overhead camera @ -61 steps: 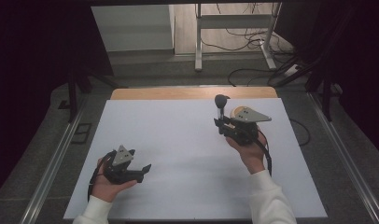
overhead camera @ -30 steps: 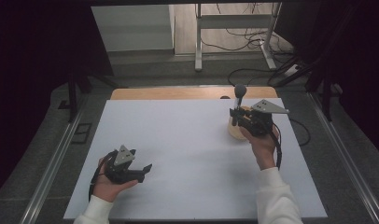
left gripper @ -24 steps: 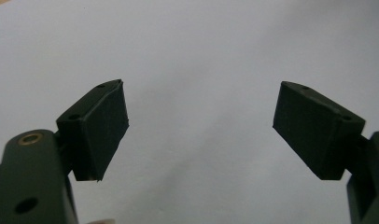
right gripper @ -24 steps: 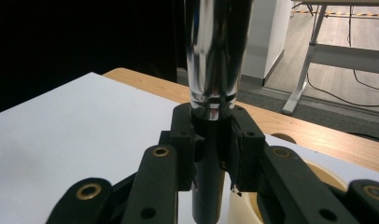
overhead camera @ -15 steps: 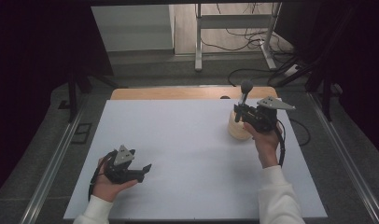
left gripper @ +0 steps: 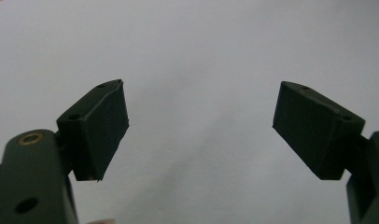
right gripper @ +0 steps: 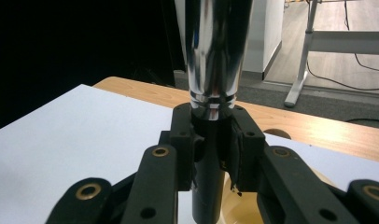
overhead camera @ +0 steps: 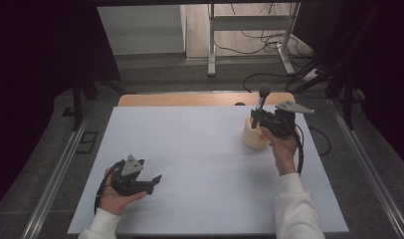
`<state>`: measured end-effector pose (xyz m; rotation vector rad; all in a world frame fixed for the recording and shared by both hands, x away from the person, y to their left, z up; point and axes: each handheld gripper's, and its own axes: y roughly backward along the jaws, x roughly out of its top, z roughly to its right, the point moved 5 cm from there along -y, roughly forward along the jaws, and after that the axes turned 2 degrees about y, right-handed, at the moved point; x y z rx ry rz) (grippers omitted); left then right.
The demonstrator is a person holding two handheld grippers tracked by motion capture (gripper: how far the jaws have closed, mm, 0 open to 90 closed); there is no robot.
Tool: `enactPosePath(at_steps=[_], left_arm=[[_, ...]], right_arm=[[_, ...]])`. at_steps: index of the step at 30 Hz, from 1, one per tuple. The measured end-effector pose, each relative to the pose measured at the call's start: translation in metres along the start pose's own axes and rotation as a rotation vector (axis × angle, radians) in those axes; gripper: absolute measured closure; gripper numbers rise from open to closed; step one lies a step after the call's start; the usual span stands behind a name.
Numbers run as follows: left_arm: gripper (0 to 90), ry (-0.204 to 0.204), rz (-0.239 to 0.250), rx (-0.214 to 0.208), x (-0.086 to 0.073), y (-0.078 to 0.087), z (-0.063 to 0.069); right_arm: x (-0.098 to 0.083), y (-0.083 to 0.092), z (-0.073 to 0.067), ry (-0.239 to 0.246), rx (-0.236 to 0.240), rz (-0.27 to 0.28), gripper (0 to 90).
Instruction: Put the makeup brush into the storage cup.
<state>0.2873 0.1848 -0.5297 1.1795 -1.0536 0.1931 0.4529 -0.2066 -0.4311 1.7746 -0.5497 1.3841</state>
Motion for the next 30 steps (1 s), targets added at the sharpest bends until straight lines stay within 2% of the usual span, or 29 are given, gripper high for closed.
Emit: enactPosePath(at_steps=[10, 20, 30], left_arm=[[18.2, -0.003, -0.006, -0.003, -0.001, 0.0, 0.001], [18.2, -0.002, -0.006, -0.002, -0.001, -0.001, 0.0], [18.3, -0.006, -0.009, 0.0, -0.001, -0.001, 0.0]], right_arm=[[0.0, 0.003, 0.014, -0.022, -0.016, 0.012, 74.7], [-0.005, 0.001, 0.031, -0.034, -0.058, 0.006, 74.7], [-0.01, -0.002, 0.038, -0.039, -0.088, -0.008, 74.6]])
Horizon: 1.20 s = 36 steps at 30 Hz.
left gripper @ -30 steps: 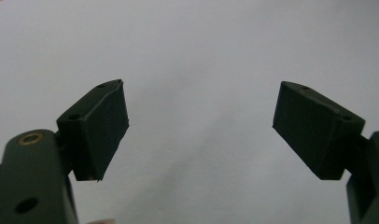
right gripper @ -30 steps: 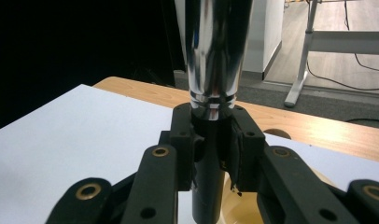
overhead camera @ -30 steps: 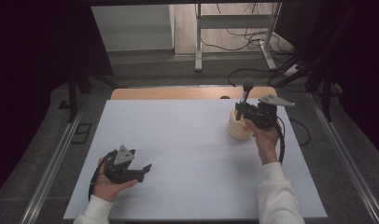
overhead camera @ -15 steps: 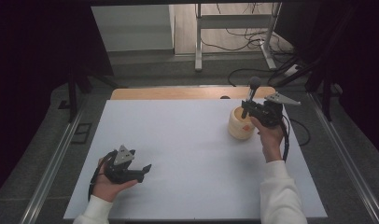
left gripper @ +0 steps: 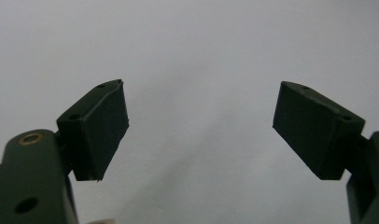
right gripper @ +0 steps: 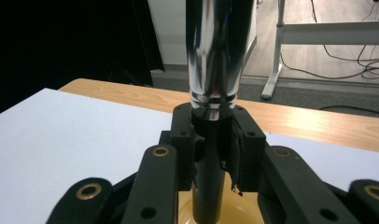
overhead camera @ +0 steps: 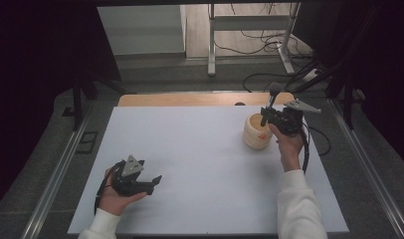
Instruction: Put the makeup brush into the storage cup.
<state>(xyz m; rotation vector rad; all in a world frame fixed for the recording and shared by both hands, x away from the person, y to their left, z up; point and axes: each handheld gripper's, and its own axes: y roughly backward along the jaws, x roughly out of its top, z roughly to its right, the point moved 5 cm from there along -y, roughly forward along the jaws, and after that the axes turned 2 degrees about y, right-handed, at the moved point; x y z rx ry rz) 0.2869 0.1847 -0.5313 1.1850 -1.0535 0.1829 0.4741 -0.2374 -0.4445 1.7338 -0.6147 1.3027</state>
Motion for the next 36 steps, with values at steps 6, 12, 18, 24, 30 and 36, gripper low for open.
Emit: enactPosePath(at_steps=[6, 12, 18, 24, 30, 36], left_arm=[[18.3, 0.0, 0.0, -0.002, 0.0, -0.001, 0.0], [18.3, -0.001, -0.004, -0.005, -0.001, -0.001, 0.0], [18.3, -0.003, -0.006, -0.004, -0.002, -0.001, 0.0], [18.3, -0.006, -0.007, -0.005, -0.001, 0.0, 0.0], [18.4, -0.005, -0.006, -0.003, -0.002, 0.0, -0.001], [18.5, -0.006, -0.011, -0.001, -0.003, 0.0, -0.002]], right_arm=[[-0.008, -0.006, 0.004, 0.003, -0.003, -0.017, 74.6], [-0.015, -0.012, 0.004, 0.012, -0.007, -0.033, 74.7], [-0.021, -0.016, 0.006, 0.015, -0.015, -0.049, 74.6], [-0.024, -0.019, 0.006, 0.022, -0.017, -0.065, 74.5], [-0.024, -0.018, 0.006, 0.026, -0.012, -0.062, 74.4], [-0.024, -0.018, 0.006, 0.02, -0.019, -0.052, 66.2]])
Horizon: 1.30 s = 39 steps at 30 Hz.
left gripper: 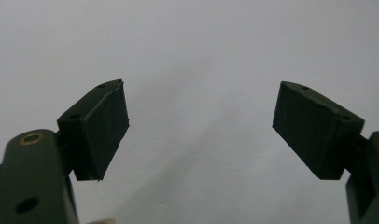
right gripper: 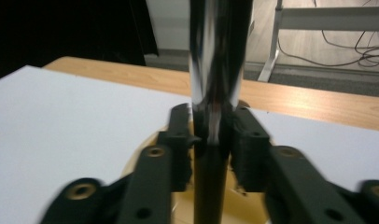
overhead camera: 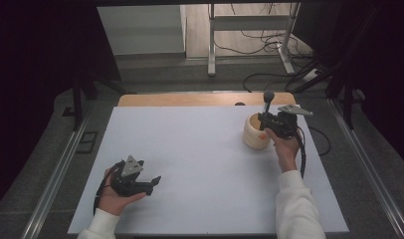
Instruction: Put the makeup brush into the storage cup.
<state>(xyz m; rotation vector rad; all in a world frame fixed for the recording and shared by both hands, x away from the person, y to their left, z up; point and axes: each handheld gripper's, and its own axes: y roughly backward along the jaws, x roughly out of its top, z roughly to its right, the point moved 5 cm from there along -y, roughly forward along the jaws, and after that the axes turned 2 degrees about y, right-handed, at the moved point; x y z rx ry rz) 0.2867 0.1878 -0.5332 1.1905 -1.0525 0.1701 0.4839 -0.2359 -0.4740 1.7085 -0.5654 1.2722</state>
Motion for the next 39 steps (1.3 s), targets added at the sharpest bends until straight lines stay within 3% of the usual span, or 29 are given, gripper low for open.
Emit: enactPosePath(at_steps=[3, 8, 14, 21, 26, 39], left_arm=[[18.5, 0.004, 0.004, 0.002, 0.0, 0.0, 0.0], [18.5, -0.001, 0.003, 0.005, 0.0, 0.002, -0.001], [18.7, -0.005, 0.003, 0.006, 0.0, 0.002, -0.001], [18.7, 0.005, 0.005, 0.007, -0.001, 0.002, -0.002], [18.6, 0.009, 0.001, 0.005, -0.002, 0.0, -0.002], [18.5, 0.013, 0.005, 0.004, -0.002, 0.002, -0.002]], right_arm=[[0.004, 0.003, 0.0, -0.036, 0.016, 0.041, 49.7], [0.01, 0.007, -0.002, -0.038, 0.022, 0.073, 36.3], [0.011, 0.007, -0.004, -0.034, 0.03, 0.062, 25.6], [0.016, 0.014, -0.009, -0.014, 0.034, 0.056, 20.5], [0.019, 0.021, -0.017, -0.007, 0.069, 0.051, 19.3], [0.013, 0.044, -0.032, 0.085, 0.095, -0.009, 18.4]])
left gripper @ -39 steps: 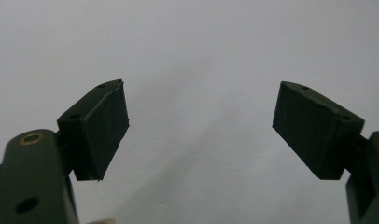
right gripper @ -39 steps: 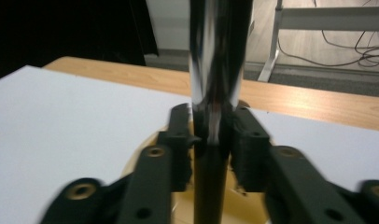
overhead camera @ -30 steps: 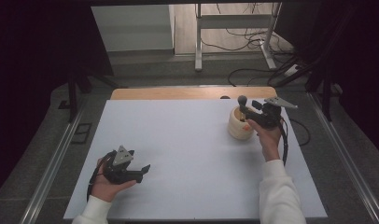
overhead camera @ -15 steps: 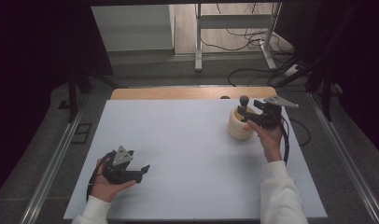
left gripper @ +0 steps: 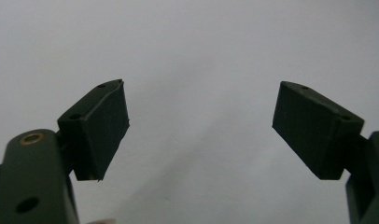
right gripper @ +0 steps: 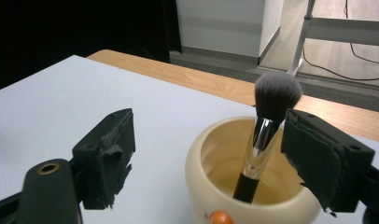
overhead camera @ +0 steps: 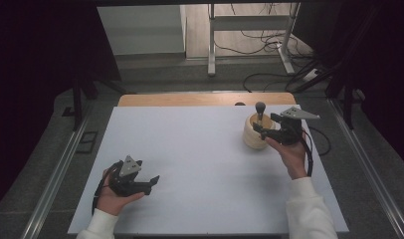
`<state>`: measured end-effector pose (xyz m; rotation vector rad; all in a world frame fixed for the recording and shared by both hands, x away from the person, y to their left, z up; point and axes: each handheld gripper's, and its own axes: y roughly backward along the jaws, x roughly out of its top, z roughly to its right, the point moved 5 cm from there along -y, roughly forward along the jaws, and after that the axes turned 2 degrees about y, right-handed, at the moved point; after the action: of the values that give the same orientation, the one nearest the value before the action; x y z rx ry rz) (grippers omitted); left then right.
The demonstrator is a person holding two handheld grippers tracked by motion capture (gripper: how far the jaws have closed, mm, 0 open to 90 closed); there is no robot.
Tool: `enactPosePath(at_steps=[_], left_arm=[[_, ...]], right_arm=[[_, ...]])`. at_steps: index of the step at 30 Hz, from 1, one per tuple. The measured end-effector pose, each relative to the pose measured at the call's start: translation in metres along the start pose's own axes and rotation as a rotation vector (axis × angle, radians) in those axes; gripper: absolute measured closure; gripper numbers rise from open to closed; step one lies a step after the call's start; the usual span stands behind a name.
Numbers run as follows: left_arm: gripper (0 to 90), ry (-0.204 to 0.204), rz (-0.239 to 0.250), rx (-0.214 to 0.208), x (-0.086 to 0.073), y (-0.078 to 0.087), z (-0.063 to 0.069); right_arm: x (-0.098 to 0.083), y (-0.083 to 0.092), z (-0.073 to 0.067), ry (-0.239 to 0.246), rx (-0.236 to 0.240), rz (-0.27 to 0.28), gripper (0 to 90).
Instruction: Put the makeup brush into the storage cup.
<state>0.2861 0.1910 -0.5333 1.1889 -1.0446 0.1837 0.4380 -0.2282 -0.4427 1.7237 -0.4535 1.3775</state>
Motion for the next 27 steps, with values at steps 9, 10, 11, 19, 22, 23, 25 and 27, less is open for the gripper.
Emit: enactPosePath(at_steps=[9, 10, 11, 19, 22, 23, 25, 27], left_arm=[[18.5, 0.004, -0.002, -0.001, -0.001, 0.0, -0.001], [18.5, 0.004, -0.002, -0.002, -0.001, -0.001, 0.0], [18.5, 0.004, -0.002, -0.003, -0.001, -0.001, 0.0], [18.3, 0.003, -0.005, -0.011, -0.001, -0.003, 0.002], [18.2, 0.005, -0.008, -0.012, -0.001, -0.004, 0.003], [18.2, 0.005, -0.008, -0.012, -0.001, -0.004, 0.003], [18.2, 0.008, -0.011, -0.017, -0.002, -0.005, 0.002], [18.2, 0.009, -0.015, -0.02, -0.002, -0.005, 0.003]], right_arm=[[-0.016, 0.022, -0.01, 0.043, 0.02, -0.047, 17.3], [-0.017, 0.023, -0.011, 0.043, 0.024, -0.048, 17.0], [-0.02, 0.025, -0.014, 0.048, 0.03, -0.05, 16.4], [-0.053, 0.041, -0.026, 0.077, 0.075, -0.136, 14.3], [-0.067, 0.047, -0.028, 0.056, 0.084, -0.158, 14.5], [-0.073, 0.048, -0.029, 0.05, 0.086, -0.167, 14.6], [-0.084, 0.05, -0.032, 0.047, 0.092, -0.19, 14.6], [-0.094, 0.052, -0.036, 0.048, 0.094, -0.213, 14.6]])
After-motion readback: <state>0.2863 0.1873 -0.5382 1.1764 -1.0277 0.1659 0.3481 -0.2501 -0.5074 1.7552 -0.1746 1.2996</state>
